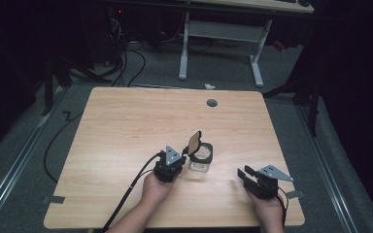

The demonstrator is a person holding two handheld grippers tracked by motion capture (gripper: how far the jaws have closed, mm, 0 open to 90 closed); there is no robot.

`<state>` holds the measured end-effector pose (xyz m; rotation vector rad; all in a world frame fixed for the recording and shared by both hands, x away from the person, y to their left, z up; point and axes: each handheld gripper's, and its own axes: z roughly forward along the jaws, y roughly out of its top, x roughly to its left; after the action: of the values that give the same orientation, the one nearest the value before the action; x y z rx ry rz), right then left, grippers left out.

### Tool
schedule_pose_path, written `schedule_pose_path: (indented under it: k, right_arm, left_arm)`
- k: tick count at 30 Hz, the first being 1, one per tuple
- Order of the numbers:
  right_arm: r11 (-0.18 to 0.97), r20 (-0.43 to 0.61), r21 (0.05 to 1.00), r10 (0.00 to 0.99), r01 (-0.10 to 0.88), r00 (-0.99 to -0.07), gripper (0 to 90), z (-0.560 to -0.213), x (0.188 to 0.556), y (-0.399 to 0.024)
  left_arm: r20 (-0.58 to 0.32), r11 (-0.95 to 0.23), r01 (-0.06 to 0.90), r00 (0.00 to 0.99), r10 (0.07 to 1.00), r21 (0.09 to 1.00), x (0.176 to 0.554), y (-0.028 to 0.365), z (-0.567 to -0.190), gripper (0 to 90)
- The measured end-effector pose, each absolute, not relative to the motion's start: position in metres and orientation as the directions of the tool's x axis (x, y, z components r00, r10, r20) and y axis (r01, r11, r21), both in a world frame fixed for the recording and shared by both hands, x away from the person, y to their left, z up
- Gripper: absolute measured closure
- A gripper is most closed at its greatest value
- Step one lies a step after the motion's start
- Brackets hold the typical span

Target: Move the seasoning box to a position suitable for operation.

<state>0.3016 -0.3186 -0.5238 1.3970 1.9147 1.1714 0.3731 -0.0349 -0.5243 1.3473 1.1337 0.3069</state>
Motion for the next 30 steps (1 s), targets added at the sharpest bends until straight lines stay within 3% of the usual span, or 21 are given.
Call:
schedule_pose_path:
  k: [30]
  right_arm:
    - [0.104, 0.103, 0.853, 0.927, 0.512, -0.36, 62.2, -0.524, 0.3, -0.317]
  left_arm:
    - [-0.473, 0.308, 0.402, 0.421, 0.774, 0.862, 0.417, -0.031, -0.523, 90.0]
